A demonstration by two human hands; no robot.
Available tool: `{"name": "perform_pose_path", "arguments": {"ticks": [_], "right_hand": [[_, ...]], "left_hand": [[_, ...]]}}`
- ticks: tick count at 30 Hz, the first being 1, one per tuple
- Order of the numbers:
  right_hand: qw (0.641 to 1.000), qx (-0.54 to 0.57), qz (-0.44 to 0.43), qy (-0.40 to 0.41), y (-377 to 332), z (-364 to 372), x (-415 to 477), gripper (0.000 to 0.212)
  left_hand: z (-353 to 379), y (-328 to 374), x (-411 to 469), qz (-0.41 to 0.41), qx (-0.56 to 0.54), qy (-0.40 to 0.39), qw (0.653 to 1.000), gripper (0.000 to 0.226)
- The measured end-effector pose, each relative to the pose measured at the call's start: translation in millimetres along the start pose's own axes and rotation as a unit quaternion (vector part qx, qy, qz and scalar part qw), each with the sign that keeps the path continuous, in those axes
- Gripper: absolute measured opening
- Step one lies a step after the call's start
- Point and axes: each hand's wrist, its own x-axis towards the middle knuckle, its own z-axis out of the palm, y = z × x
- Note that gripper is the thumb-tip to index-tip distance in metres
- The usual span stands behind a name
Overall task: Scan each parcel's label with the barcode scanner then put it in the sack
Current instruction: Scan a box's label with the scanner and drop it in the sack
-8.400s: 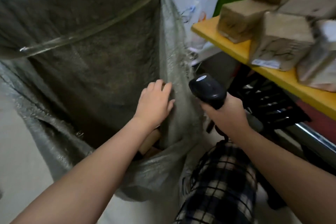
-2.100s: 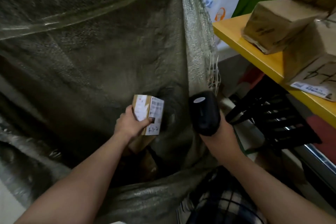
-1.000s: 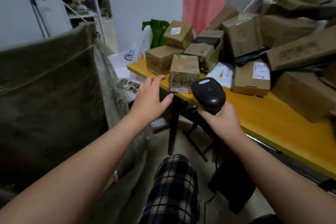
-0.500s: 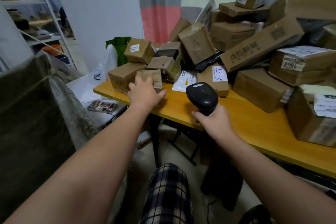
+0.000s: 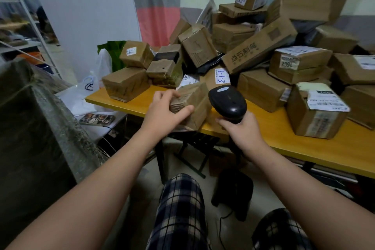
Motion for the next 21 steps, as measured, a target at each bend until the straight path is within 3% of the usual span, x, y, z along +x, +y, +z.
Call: {"name": "perform_pose_path", "arguments": {"ticks": [4,7,13,17,19,21], "right_hand": [[0.998,0.050,0.011,0.048,-7.3,-25.5,-8.9,0.040],[0.993,0.102,0.023,0.059,-11.3,-45.5,-14.4,0.040],[0.995,0.080,0.044,0.031,-7.1,-57.8,-11.3,0.033],[0.992,0.091,0.063,0.064,-3.6,-57.2,-9.0,0.034],[0.991,0.096,0.060,0.068,-3.0,-57.9,-9.7,0.033],[0.989,0.110,0.059,0.075,-2.6,-57.0,-11.1,0.033]], "left_hand": [[14.7,29.2,2.0,-0.026,-0.189,-0.060,0.980,0.022],[28.2,46.6,0.7,-0.109,-0.283,-0.084,0.949,0.029],[52.4,60.4,-3.7,-0.097,-0.252,-0.055,0.961,0.040],[52.6,54.8,-3.5,-0.037,-0.167,-0.110,0.979,0.095],[48.5,52.1,-0.1,-0.018,-0.106,-0.092,0.990,0.106],[42.8,50.0,4.4,0.012,-0.113,-0.094,0.989,0.105]]}}
